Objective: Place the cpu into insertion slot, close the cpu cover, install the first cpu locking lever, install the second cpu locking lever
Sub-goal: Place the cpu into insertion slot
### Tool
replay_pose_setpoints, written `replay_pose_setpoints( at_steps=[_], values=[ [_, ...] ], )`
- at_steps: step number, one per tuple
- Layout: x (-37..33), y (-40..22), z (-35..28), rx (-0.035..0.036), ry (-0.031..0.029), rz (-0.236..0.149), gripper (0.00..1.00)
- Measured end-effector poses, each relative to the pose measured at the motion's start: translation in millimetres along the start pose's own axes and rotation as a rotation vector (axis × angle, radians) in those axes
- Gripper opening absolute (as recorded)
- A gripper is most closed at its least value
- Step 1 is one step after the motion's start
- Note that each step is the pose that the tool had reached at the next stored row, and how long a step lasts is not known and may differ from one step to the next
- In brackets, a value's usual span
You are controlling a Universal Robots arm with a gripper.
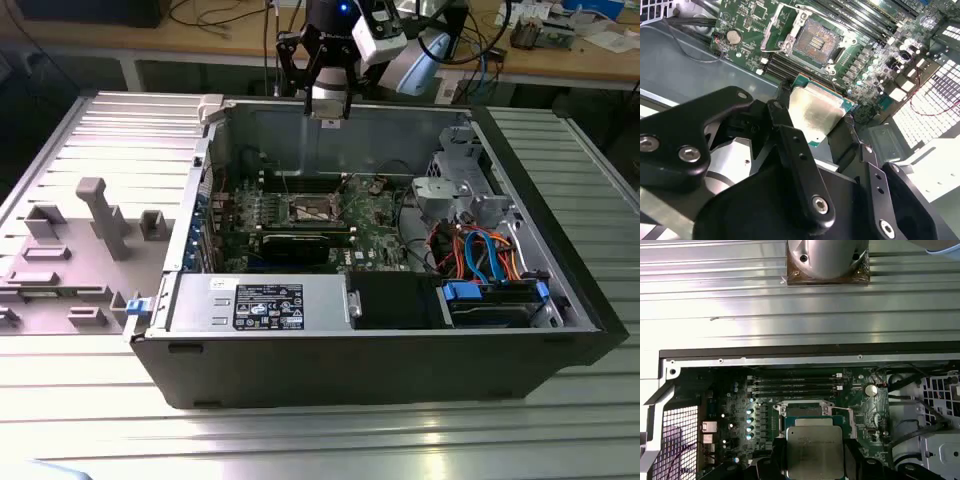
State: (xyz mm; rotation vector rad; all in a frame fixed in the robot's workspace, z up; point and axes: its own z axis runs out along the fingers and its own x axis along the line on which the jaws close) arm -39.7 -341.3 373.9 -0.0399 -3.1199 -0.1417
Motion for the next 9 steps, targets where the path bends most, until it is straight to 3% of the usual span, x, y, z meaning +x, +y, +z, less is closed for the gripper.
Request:
replay_pose_setpoints(
  at_steps=[8,9],
  values=[
    [0.2,0.0,0.2,-0.0001,0.0,0.0,0.55],
    [1.1,-0.3,3.1,0.0,-0.0001,0.0,0.55]
  ],
)
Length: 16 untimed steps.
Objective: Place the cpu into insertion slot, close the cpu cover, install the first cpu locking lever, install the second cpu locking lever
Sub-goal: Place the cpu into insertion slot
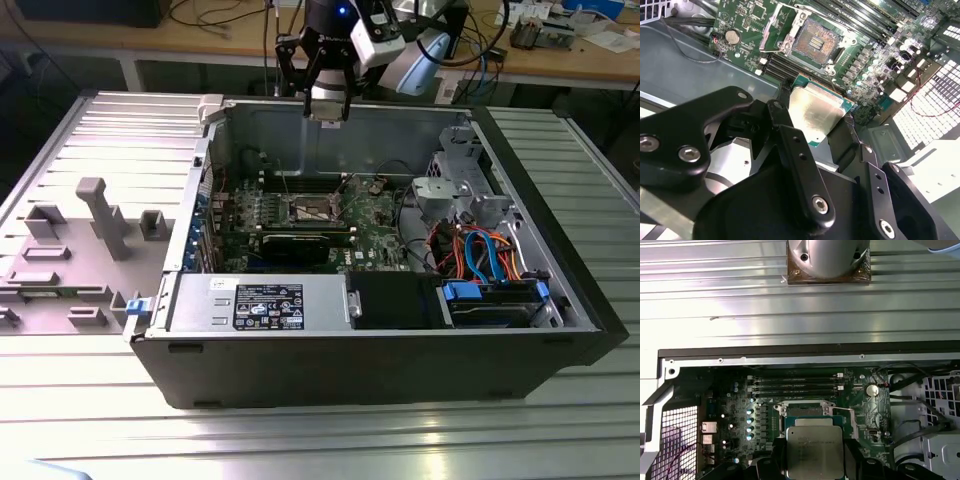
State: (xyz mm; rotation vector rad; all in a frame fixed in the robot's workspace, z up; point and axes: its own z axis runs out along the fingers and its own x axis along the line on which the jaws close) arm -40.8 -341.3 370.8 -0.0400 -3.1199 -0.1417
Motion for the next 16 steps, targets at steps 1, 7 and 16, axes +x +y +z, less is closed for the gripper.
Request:
replay_pose_setpoints(
  at_steps=[1,7,16],
  values=[
    [0.2,-0.6,6.6,0.0,0.0,0.0,0.55],
    [0.6,-1.4,7.6,-0.0001,0.0,0.0,0.55],
    [1.0,-3.4,8.8,0.0,0.0001,0.0,0.55]
  ],
)
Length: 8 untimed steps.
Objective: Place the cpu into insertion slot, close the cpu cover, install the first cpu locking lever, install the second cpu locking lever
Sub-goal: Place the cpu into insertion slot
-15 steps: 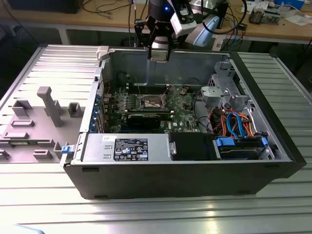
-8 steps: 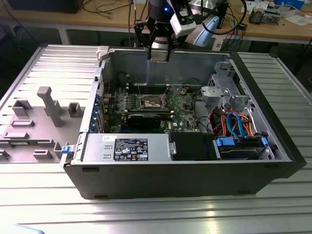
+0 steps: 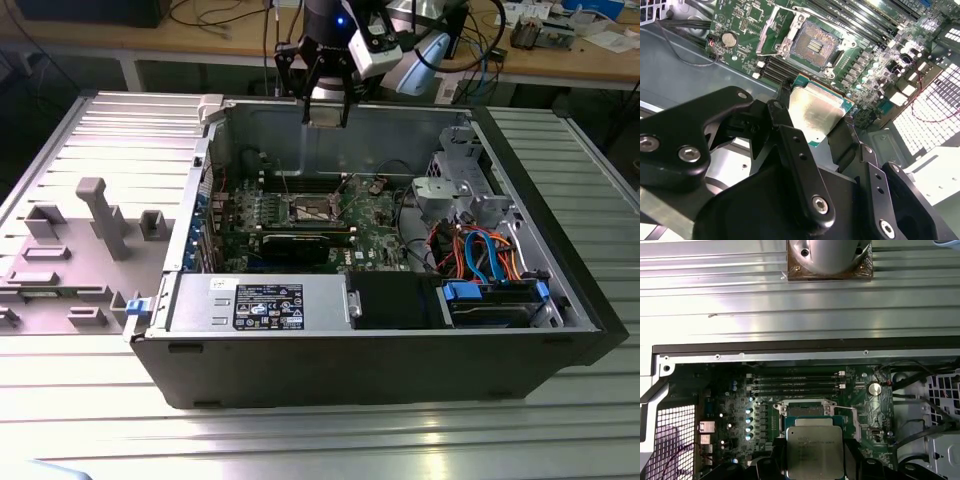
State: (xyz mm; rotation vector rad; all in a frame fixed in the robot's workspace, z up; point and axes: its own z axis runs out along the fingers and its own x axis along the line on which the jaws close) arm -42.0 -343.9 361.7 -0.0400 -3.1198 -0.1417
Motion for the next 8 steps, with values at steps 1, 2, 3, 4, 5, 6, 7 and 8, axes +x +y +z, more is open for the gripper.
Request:
replay_pose_setpoints(
  at_steps=[1,2,3,4,5,6,7,8],
  values=[
    [0.0,-0.3,0.4,0.0,-0.0001,0.0,0.55],
    [0.0,-0.4,0.8,0.0,-0.0001,0.0,0.55],
    [0.0,-0.4,0.8,0.0,-0.0001,0.0,0.55],
    [0.0,-0.4,0.9,0.0,-0.0001,0.0,0.55],
    [0.0,-0.4,1.1,-0.0001,-0.0001,0.0,0.55],
    [0.0,-0.4,1.2,0.0,-0.0001,0.0,0.55],
    [0.0,-0.5,2.0,0.0001,0.0,0.0,0.55],
    [0.0,-0.9,2.8,0.0011,-0.0002,0.0,0.55]
  ],
)
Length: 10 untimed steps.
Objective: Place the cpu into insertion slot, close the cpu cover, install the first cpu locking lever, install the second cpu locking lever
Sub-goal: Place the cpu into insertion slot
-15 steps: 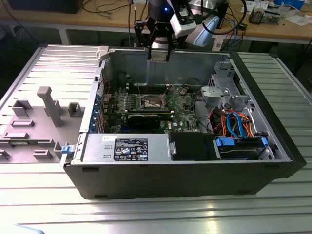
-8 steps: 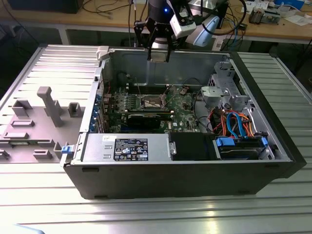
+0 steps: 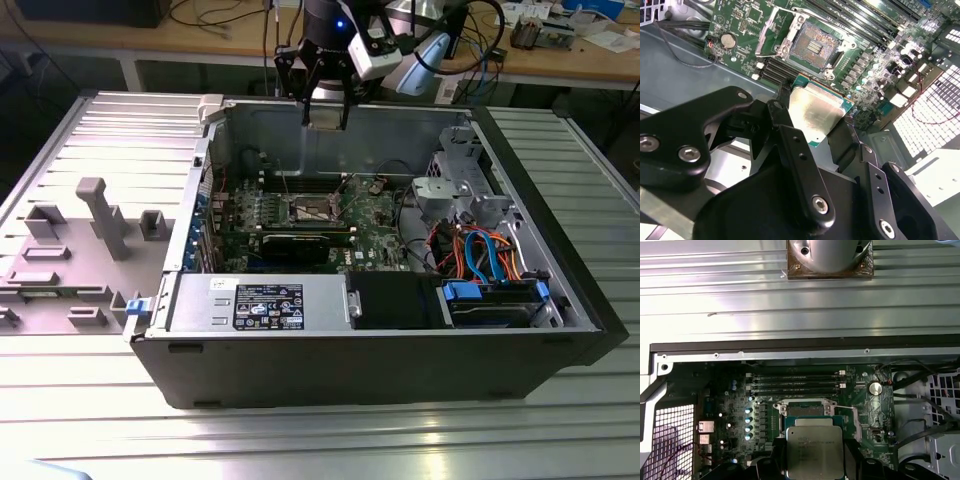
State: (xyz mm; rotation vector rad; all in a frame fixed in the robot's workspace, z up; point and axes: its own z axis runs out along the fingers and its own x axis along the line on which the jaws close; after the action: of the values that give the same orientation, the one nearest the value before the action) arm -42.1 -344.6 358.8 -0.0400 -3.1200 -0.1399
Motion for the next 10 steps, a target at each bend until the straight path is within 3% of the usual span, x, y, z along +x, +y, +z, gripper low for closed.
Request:
replay_pose_setpoints(
  at_steps=[10],
  values=[
    [-0.1,-0.8,1.6,0.0004,0.0,0.0,0.55]
  ],
)
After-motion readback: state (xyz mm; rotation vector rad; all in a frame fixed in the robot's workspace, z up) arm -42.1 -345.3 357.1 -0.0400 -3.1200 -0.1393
